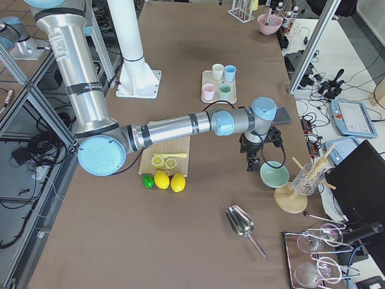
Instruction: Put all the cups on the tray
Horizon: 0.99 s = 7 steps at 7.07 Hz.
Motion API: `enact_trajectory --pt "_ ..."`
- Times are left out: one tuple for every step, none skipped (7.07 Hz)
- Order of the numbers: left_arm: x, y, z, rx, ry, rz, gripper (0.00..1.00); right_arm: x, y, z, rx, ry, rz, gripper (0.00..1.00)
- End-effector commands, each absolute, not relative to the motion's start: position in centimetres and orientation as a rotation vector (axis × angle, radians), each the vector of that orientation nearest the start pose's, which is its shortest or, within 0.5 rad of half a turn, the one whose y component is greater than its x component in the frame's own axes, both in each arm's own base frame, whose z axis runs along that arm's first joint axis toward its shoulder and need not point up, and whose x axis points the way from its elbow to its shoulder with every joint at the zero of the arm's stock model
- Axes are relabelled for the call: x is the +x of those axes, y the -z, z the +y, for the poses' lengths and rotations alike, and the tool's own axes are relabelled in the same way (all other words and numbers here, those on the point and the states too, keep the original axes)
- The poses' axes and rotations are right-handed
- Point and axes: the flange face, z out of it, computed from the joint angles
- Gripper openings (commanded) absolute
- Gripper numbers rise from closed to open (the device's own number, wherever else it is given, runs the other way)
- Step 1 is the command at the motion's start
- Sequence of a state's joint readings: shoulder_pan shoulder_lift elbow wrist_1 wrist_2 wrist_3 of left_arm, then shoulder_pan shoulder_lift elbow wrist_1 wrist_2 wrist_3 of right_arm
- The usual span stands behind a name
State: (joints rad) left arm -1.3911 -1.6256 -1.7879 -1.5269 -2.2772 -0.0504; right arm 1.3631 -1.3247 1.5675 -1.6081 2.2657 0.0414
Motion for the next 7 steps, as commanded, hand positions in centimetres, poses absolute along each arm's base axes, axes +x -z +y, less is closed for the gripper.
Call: enact_trajectory --pt "2.2 -55.7 -51.5 0.092 -0.171 0.701 0.98 -5.1 -54.9 -57.4 0.15 0.246 -0.722 1.0" --pt "2.2 -55.9 -51.4 0.074 -0.154 0.702 0.98 -5.0 -55.2 -57.4 0.14 0.241 -0.71 1.0" --pt "2.0 -55.8 -51.2 0.078 -0.152 0.7 0.98 -5.0 -55.3 -57.3 0.137 0.241 -0.716 1.0" --pt "1.9 -55.3 -51.2 0.089 -0.155 0.695 0.98 -5.0 -55.5 -56.9 0.134 0.24 -0.717 1.0" --pt "2.0 -54.6 -51.1 0.103 -0.161 0.7 0.98 -4.9 -55.4 -56.9 0.139 0.242 -0.716 1.0" --pt "1.8 -54.1 -51.0 0.111 -0.162 0.699 0.98 -4.9 -55.3 -56.9 0.143 0.244 -0.718 1.0" --pt "1.8 -54.3 -50.9 0.106 -0.16 0.698 0.98 -4.9 -55.3 -56.9 0.145 0.244 -0.717 1.0"
